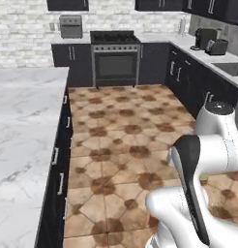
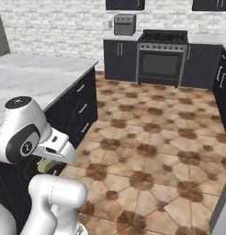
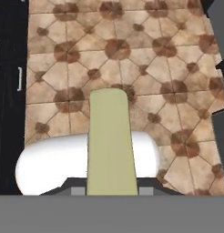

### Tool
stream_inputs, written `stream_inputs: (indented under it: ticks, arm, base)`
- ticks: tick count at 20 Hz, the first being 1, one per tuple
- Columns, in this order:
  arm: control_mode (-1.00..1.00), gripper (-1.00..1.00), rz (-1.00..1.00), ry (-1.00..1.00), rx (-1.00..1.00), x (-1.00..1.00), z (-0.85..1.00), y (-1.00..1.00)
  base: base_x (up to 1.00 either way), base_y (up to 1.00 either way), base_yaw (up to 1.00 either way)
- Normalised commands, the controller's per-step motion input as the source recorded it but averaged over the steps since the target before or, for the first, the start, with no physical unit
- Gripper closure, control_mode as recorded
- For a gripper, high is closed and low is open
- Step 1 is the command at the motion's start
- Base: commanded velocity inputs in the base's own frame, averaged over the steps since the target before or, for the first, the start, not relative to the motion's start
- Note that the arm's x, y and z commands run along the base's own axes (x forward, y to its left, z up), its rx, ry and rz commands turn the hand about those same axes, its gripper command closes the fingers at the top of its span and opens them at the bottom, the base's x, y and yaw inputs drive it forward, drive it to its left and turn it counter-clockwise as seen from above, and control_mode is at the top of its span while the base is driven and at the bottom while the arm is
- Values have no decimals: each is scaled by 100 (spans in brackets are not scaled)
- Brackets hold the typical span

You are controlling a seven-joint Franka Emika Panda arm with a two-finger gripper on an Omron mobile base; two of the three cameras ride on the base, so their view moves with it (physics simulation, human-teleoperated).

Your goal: Retrieve the butter from the fridge and place it on a plate on the dining table. Then retrieve the butter knife by the fridge and place it near the plate.

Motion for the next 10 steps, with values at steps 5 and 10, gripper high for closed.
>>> stream_inputs:
  ticks: [5,10]
  arm:
    - [100,100,0,0,0,0,0,0]
    - [100,100,0,0,0,0,0,0]
  base:
    - [-35,-7,97]
    - [-57,2,79]
